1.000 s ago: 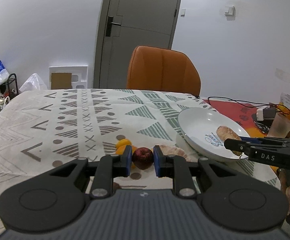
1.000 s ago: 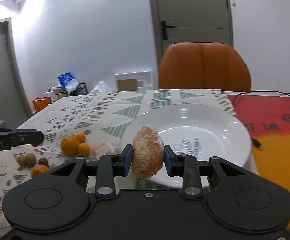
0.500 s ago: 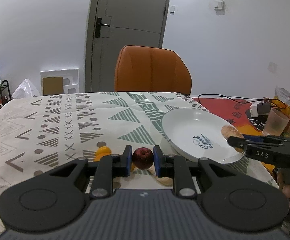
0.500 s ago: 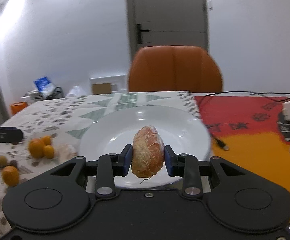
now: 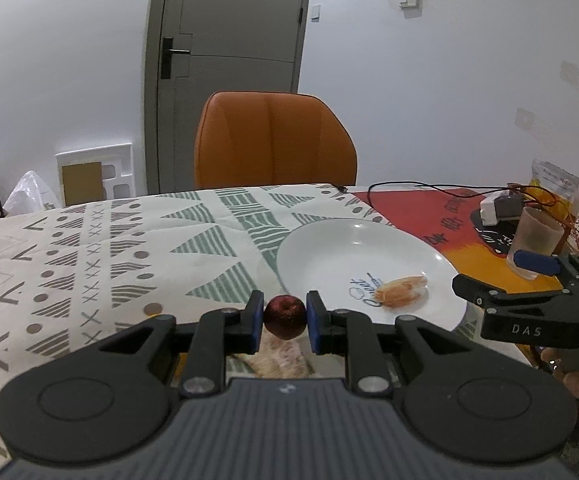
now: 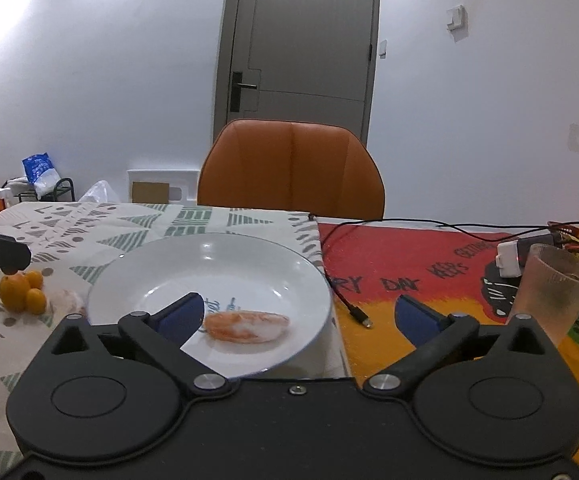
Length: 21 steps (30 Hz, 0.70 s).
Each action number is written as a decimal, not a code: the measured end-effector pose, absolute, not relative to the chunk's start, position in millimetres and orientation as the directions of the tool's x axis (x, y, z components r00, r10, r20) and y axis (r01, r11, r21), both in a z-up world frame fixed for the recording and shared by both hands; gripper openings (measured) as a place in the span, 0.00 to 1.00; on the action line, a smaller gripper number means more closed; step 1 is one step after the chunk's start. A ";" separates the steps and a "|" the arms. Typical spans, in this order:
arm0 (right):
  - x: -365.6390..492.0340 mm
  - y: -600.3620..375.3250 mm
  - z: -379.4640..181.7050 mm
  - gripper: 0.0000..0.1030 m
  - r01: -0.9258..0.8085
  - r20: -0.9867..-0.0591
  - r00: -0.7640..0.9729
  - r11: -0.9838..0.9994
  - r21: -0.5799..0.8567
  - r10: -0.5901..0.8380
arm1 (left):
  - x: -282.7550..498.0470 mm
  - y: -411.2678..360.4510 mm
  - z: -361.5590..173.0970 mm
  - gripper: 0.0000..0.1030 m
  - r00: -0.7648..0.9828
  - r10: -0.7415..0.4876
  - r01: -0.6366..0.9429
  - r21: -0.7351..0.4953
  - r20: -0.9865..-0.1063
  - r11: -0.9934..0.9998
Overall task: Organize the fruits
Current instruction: 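Lower the red plum into the white bowl and open the left gripper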
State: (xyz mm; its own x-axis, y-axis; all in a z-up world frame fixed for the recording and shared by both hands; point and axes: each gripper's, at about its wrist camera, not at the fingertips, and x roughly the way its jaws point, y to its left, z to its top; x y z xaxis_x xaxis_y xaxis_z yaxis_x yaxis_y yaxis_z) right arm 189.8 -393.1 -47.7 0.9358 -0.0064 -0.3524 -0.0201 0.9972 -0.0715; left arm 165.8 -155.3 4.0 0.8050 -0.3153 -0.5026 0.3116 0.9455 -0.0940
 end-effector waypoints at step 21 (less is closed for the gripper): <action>201.8 -423.5 -53.4 1.00 -0.019 -0.336 0.942 1.000 -0.014 0.013 | 196.2 -195.9 -2.0 0.20 0.784 -0.349 0.366 -0.072 -0.513 0.928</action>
